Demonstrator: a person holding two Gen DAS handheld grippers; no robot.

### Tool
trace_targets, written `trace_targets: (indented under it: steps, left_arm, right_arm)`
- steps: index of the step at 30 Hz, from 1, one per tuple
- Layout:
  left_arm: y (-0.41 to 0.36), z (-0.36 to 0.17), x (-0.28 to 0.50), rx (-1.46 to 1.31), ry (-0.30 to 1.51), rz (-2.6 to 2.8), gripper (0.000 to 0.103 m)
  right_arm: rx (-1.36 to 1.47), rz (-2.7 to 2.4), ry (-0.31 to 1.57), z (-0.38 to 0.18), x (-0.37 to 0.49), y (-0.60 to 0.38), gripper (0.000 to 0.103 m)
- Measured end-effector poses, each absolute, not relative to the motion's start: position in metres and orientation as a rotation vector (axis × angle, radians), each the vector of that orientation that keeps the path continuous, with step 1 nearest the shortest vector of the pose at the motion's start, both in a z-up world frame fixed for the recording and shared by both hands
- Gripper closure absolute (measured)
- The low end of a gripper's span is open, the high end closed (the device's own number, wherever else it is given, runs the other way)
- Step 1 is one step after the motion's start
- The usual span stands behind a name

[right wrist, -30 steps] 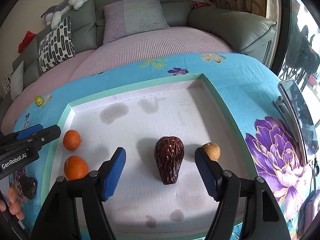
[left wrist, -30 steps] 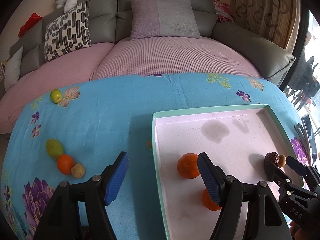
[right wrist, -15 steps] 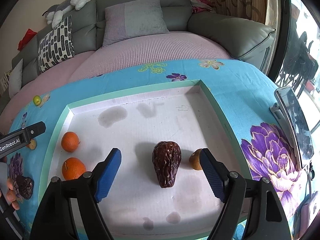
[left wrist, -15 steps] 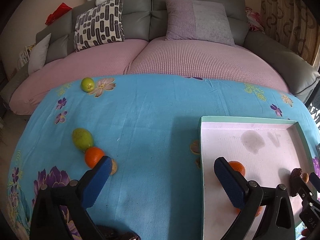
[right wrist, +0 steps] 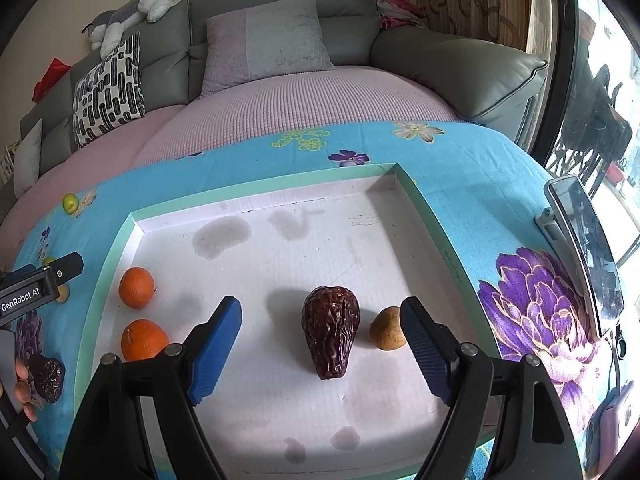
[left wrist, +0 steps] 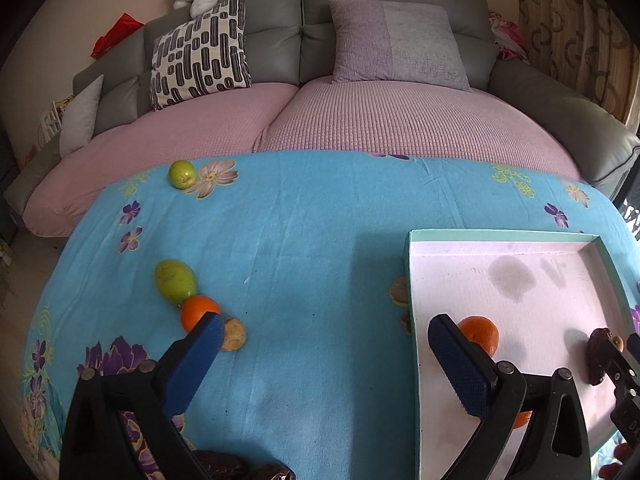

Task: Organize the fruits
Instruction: 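Withdraw both open tools from the tray toward the remaining fruit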

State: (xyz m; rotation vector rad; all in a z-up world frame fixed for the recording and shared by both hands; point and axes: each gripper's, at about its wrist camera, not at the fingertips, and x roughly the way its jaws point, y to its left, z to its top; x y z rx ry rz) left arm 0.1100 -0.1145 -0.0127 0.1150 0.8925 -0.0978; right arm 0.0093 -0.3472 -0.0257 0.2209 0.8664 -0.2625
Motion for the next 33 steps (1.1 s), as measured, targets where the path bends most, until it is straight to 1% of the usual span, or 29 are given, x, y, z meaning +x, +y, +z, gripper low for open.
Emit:
trace_targets:
  steps: [14, 24, 33]
  left_arm:
    - [-0.091, -0.003, 0.099, 0.198, 0.837, -0.059, 0.000]
    - [-0.057, 0.003, 0.094, 0.185, 0.837, -0.002, 0.000]
    - [-0.013, 0.016, 0.088, 0.102, 0.808, 0.029, 0.000]
  right_arm:
    - [0.209, -0.238, 0.855, -0.021, 0.011, -0.339, 0.021]
    - [0.209, -0.192, 0.844, -0.016, 0.018, -0.321, 0.021]
    - [0.219, -0.141, 0.856, -0.014, 0.027, -0.298, 0.021]
